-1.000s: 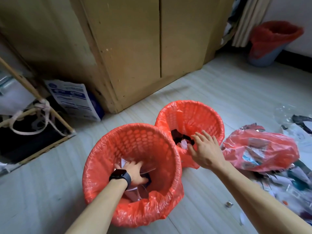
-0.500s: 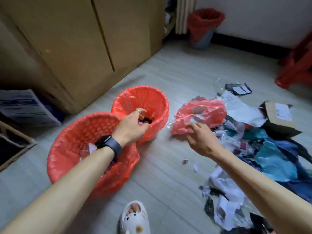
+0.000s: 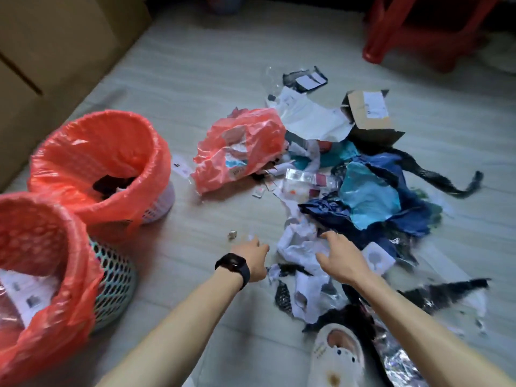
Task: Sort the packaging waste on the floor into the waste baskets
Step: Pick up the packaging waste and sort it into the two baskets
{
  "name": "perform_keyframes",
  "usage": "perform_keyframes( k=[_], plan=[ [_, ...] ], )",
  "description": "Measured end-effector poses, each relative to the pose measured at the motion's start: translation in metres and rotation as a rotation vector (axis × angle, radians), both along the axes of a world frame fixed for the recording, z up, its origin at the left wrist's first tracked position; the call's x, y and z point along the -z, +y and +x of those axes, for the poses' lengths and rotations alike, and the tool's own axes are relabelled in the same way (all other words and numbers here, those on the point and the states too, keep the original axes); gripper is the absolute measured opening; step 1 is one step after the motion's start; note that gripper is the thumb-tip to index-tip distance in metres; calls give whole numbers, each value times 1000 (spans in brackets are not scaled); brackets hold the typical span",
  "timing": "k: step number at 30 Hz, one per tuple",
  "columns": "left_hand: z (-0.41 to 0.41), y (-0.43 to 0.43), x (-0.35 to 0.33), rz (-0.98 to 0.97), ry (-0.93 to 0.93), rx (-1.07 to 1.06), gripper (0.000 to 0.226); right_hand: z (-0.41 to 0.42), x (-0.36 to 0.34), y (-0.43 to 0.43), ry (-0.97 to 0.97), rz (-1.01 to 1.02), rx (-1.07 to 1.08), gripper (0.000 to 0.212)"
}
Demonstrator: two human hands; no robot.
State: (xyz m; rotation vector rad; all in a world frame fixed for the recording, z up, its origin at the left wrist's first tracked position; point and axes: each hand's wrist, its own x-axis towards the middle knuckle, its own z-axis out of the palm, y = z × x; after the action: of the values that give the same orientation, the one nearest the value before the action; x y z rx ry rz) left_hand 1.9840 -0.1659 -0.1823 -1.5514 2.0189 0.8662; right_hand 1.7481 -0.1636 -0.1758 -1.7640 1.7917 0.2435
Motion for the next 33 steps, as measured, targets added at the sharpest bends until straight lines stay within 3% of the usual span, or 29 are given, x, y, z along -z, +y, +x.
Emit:
perform_keyframes(
  k=[5,8,11,15,17,23,28,31,33],
  plan=[
    [-6,9,57,60,-1,-169,63,7,45,4,16,191,59,88],
    [6,19,77,106,-39,-208,72,20,69,3,38,177,113,109],
    [16,25,87,101,-50,-158,78,35,80,-3,199,77,51,96],
    [25,13,84,122,36,-214,70,40,81,-12,230,-11,9,51],
    [26,4,78,119,105,-309,65,37,81,-13,116,-69,85,34],
    [20,-15,47,61,437,-659,50,28,54,-7,-387,-172,465,25],
    [7,-33,15,250,805,-997,44,34,28,-18,-865,119,915,6],
    [1,-38,4,382,847,-1032,66,43,16,-28,-1082,373,1134,3],
    [-2,-39,5,473,912,-1035,66,49,13,-29,-1182,483,1141,9]
  ],
)
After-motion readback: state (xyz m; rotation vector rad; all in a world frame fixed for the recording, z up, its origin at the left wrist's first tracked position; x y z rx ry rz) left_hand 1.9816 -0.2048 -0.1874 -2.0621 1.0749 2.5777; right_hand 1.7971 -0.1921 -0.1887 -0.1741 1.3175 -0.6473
